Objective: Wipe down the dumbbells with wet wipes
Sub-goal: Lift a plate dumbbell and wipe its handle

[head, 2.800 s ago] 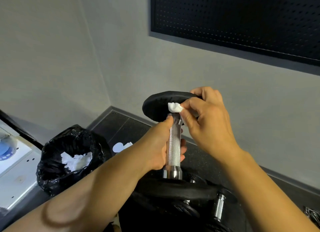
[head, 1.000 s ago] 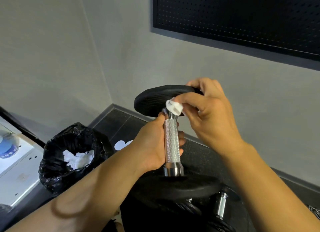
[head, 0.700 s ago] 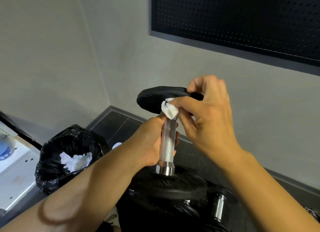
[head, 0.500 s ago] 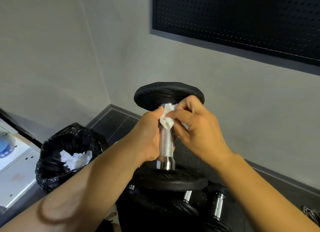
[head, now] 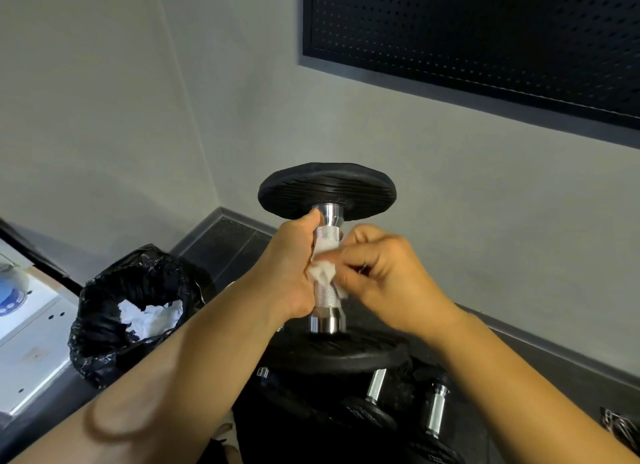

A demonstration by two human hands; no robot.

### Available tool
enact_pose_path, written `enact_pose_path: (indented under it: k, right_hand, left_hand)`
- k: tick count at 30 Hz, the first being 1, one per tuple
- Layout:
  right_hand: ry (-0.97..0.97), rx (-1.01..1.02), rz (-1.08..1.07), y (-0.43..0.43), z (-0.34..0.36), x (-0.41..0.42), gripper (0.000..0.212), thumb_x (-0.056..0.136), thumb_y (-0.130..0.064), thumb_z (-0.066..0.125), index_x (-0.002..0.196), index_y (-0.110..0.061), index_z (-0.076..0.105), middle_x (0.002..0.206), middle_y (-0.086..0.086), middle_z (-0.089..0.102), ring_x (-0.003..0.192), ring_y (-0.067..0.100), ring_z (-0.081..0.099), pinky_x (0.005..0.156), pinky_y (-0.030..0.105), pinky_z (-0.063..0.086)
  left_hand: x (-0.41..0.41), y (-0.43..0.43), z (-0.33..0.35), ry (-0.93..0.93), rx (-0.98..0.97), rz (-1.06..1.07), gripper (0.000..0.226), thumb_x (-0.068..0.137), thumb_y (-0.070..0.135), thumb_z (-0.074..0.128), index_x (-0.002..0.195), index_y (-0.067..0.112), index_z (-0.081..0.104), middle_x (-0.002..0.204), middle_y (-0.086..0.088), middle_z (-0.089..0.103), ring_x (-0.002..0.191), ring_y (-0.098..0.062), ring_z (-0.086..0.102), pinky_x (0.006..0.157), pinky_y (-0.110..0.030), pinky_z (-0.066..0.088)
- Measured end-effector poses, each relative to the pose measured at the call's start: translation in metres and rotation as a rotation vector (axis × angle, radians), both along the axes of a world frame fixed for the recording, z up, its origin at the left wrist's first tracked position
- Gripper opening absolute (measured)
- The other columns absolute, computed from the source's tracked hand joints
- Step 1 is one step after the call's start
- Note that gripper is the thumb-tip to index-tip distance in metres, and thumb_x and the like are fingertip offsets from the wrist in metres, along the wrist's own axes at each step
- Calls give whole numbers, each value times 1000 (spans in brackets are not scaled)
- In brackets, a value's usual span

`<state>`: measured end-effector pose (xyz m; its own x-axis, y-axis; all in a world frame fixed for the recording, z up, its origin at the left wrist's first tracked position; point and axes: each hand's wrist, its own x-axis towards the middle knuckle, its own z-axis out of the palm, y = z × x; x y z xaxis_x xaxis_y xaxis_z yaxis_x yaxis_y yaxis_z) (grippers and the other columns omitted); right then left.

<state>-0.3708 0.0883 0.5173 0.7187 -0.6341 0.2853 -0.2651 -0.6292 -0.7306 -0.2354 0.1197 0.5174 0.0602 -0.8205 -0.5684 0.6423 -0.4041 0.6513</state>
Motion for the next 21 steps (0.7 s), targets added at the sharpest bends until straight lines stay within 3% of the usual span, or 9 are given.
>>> enact_pose_path:
  k: [2, 6, 7, 10, 11, 13, 15, 18, 21]
  right_hand:
    - [-48, -93, -107, -11, 3, 9, 23, 84, -8, 69, 102, -22, 75, 78, -1, 53, 72, 3, 49, 63, 15, 43]
    - [-57, -199, -170, -21, 9, 19, 21, 86, -11, 68, 103, -21, 75, 81, 2, 53, 74, 12, 53, 64, 23, 48]
    - [-57, -180, -149, -18, 10, 18, 22, 86, -10, 67, 101, -24, 75, 81, 1, 52, 74, 12, 52, 65, 24, 48]
    - [9, -73, 23, -4, 6, 6, 34, 82, -4, 66, 81, -38, 72, 81, -18, 49, 75, 1, 53, 66, 14, 44]
    - [54, -22, 78, 2, 4, 3, 33, 81, -5, 67, 85, -37, 72, 83, -22, 50, 79, -1, 56, 70, 14, 47]
    - [144, 54, 119, 6, 2, -1, 30, 83, -8, 70, 102, -30, 74, 91, -23, 55, 87, 2, 60, 80, 21, 52]
    - [181, 114, 99, 2, 5, -1, 29, 83, -6, 69, 105, -25, 74, 92, -16, 58, 85, 6, 61, 81, 24, 52]
    - [31, 260, -50, -2, 18, -6, 14, 85, -5, 66, 91, -12, 77, 84, 3, 59, 70, 2, 56, 70, 14, 44]
    - [-44, 279, -231, -4, 20, -20, 17, 88, -10, 63, 76, -5, 74, 80, 5, 57, 61, -3, 51, 64, 7, 37]
  left_hand:
    - [0, 0, -1, -24, -37, 14, 45, 95, 45, 45, 115, 10, 65, 91, -9, 67, 82, -21, 63, 76, -36, 50]
    - [0, -3, 4, -69, -67, 33, 48, 94, 46, 43, 119, 11, 65, 108, -11, 66, 101, -24, 60, 99, -41, 44]
    - [0, -3, 6, -57, -72, 34, 47, 94, 46, 44, 118, 10, 65, 106, -12, 66, 99, -24, 60, 99, -40, 45]
    - [3, -5, 10, -28, -87, 9, 41, 94, 45, 46, 103, 9, 64, 75, -7, 62, 69, -19, 60, 67, -30, 50]
    - [4, -5, 10, -28, -80, 12, 42, 93, 45, 48, 104, 8, 64, 71, -6, 58, 65, -18, 57, 63, -28, 47]
    - [6, -7, 7, -74, -77, 64, 48, 93, 46, 50, 111, 4, 63, 74, -7, 55, 67, -18, 54, 63, -29, 47]
    - [8, -9, 4, -131, -106, 88, 47, 94, 48, 47, 108, 6, 64, 81, -6, 56, 72, -17, 54, 67, -31, 49]
    - [8, -6, 4, -129, -151, 69, 43, 93, 48, 46, 94, 8, 61, 75, -4, 52, 70, -17, 51, 66, -31, 46]
    - [11, -4, 1, -290, -246, 88, 27, 89, 38, 49, 90, 13, 57, 72, -3, 50, 65, -16, 48, 63, -31, 41]
